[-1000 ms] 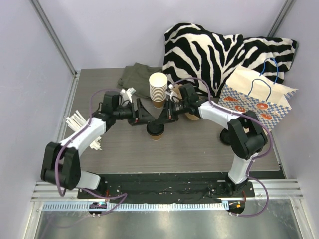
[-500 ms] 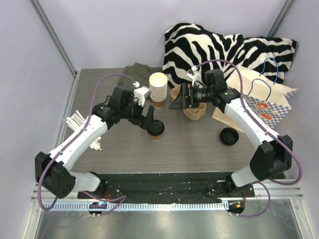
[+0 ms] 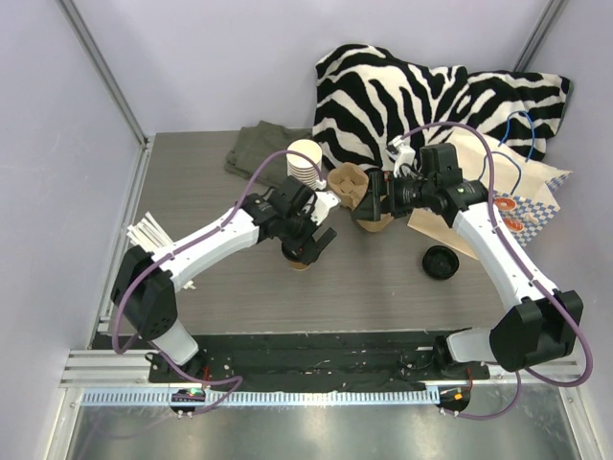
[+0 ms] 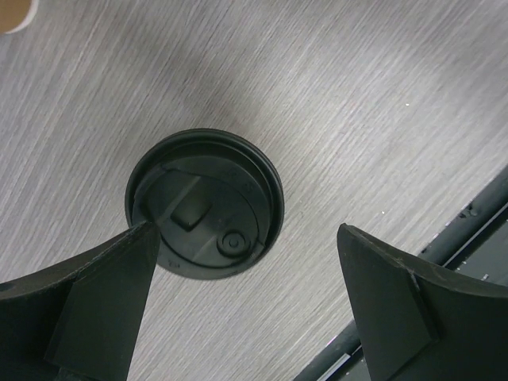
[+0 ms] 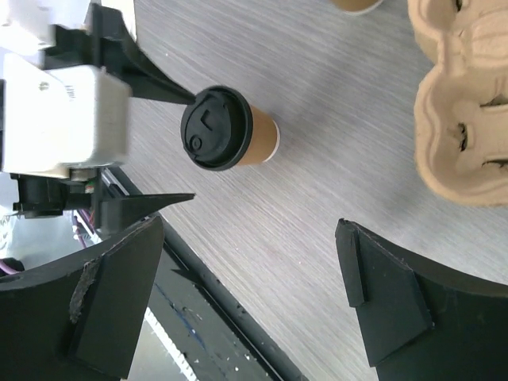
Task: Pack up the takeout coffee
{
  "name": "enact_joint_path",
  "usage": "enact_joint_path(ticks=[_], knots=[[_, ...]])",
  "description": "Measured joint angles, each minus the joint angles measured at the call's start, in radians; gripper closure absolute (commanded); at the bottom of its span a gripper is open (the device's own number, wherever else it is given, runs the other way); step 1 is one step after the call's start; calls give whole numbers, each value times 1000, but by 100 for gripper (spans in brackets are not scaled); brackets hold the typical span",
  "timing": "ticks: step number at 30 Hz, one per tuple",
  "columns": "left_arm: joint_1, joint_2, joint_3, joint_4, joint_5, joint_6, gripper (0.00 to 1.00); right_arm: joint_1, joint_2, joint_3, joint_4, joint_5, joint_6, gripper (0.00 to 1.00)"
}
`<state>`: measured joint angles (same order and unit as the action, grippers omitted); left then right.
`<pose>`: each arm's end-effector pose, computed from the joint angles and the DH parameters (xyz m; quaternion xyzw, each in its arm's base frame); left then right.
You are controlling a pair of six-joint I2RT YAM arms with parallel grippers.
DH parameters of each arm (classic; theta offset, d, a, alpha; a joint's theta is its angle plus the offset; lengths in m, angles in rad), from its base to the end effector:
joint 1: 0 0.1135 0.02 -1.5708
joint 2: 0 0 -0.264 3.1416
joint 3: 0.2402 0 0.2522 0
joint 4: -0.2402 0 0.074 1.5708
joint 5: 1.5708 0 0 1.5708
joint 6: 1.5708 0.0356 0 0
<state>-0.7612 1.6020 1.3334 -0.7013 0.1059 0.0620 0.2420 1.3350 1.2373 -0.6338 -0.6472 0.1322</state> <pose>0.2452 -0.2388 0.2800 0.3960 0.8679 -0.1487 0.2603 0.2707 0.0889 0.3376 -0.1769 0.8574 0.3572 0.3255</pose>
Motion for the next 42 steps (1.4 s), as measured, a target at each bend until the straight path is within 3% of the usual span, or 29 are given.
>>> enact_joint_path(ticks=[28, 35, 42], knots=[[-30, 32, 10, 6, -78, 51, 0, 0, 0, -8, -11, -20, 2, 0], [-168, 35, 143, -134, -40, 295, 5, -54, 1, 8, -38, -21, -7, 0], [-262, 166, 264, -340, -48, 557, 13, -268, 1, 101, -56, -40, 6, 0]])
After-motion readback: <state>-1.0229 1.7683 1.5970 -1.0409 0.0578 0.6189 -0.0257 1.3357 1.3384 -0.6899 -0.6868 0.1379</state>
